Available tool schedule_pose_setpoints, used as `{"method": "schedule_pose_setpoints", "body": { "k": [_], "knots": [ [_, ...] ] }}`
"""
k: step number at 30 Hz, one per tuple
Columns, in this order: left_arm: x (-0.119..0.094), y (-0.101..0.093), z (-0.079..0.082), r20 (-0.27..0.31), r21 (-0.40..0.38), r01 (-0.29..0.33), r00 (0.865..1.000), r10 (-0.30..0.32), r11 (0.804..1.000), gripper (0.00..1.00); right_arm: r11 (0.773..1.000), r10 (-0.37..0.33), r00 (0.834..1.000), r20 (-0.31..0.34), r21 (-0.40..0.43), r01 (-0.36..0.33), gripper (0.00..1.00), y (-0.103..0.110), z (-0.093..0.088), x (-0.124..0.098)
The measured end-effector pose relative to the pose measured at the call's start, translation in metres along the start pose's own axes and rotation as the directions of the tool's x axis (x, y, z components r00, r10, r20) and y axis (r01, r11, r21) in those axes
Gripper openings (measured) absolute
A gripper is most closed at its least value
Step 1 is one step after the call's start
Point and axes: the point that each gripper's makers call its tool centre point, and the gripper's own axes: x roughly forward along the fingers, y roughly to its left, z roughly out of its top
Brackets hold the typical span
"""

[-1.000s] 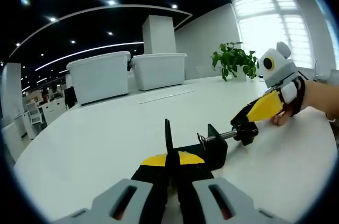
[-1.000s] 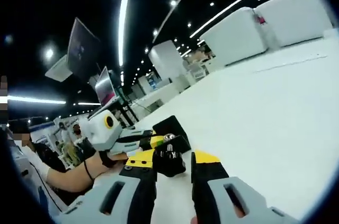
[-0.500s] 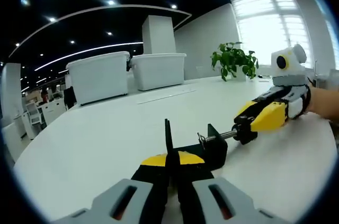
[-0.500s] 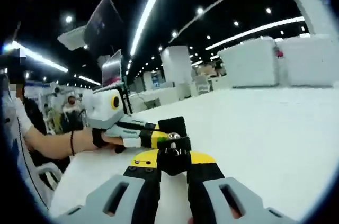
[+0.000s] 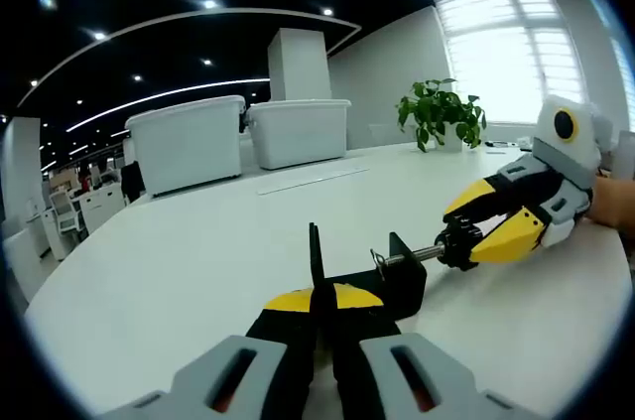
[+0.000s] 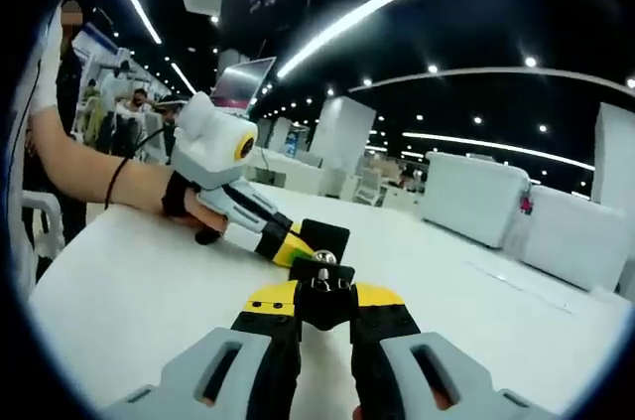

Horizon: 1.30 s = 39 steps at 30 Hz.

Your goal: Clamp the fixed fixture on the desktop, loosen the retaining clip, secure it to the edge of the desk, and tighten the retaining clip.

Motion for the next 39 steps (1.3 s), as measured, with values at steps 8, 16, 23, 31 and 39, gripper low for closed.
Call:
{"method": "schedule_pose_setpoints", "body": {
  "k": [8, 16, 23, 31, 39],
  "knots": [
    [0.0, 0.001, 0.0, 0.001, 0.0, -0.001, 1.0, 0.001, 1.0, 0.06, 0.846, 0.146, 0.989, -0.03, 0.523, -0.108, 0.31, 0.006, 0.0, -0.004],
    [0.0, 0.001, 0.0, 0.0, 0.0, 0.002, 1.0, -0.002, 1.0, 0.06, 0.64, 0.181, 0.983, 0.017, 0.757, -0.131, 0.28, -0.006, 0.003, -0.007],
    [0.0, 0.001, -0.001, -0.001, -0.002, 0.001, 1.0, -0.001, 1.0, 0.06, 0.672, 0.188, 0.978, -0.088, 0.738, -0.063, 0.22, 0.005, -0.01, -0.001],
    [-0.003, -0.001, 0.0, -0.001, -0.003, -0.003, 1.0, 0.003, 1.0, 0.06, 0.7, 0.158, 0.985, -0.068, 0.711, -0.063, 0.18, 0.008, -0.007, -0.003],
    [-0.005, -0.005, 0.0, -0.001, -0.004, -0.001, 1.0, 0.001, 1.0, 0.06, 0.779, 0.11, 0.993, -0.045, 0.625, -0.058, 0.09, 0.014, 0.0, -0.007]
  ]
}}
